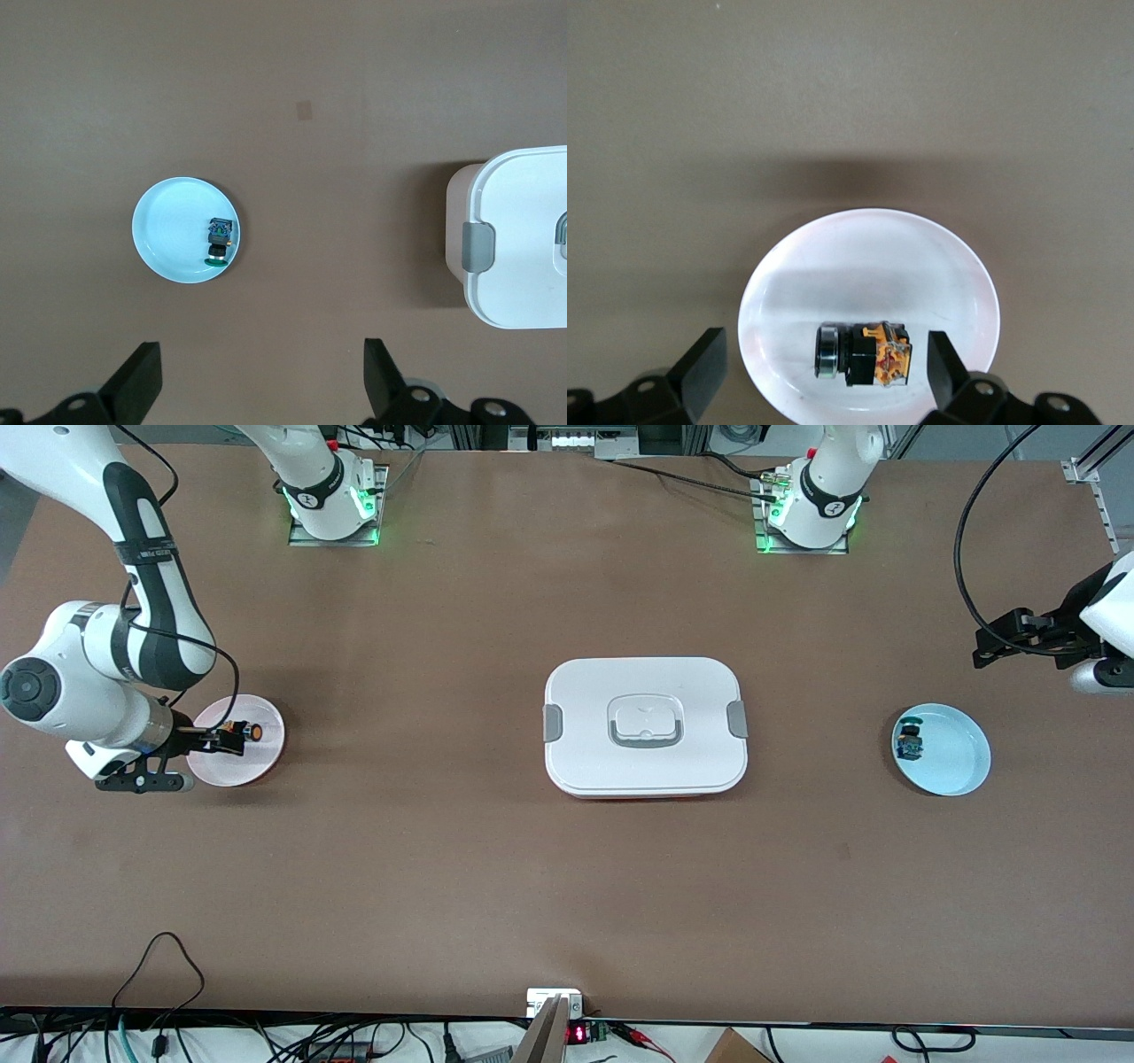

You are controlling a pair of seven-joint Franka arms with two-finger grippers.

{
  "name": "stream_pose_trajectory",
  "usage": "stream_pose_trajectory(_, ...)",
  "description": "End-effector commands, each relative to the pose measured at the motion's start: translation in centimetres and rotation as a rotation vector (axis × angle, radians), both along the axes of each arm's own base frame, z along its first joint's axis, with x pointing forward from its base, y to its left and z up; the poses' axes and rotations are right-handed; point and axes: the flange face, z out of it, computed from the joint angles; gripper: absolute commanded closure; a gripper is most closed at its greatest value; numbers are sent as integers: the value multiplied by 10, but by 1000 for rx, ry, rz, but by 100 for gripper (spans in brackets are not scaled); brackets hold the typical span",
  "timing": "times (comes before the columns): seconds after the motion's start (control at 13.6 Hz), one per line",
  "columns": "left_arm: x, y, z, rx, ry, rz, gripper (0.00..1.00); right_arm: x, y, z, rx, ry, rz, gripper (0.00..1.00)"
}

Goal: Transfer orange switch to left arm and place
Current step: 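Lower the open right gripper around the orange switch on the plate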

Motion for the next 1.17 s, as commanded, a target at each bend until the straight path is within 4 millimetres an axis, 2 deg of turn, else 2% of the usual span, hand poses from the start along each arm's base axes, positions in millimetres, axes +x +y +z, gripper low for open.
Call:
stream_pose_trajectory(0.0, -4, 2, 8, 1, -12, -10, 0, -25, -5, -18, 10, -24, -7, 0)
stream_pose_trajectory(0.29, -4, 2, 8, 1, -12, -10, 0, -44, -13, -41, 11, -29, -15, 0)
stream_pose_trajectory(0.51, -4, -1, 9, 1, -14, -14, 0, -47, -14, -46, 13, -17, -20, 0)
stream_pose_trajectory(0.66, -4, -1, 9, 1, -14, -14, 0, -55, -25, -54, 17, 0, -43, 0)
stream_pose_trajectory(1.1, -4, -1, 9, 1, -14, -13, 0, -61, -25, -68, 19, 18, -46, 0)
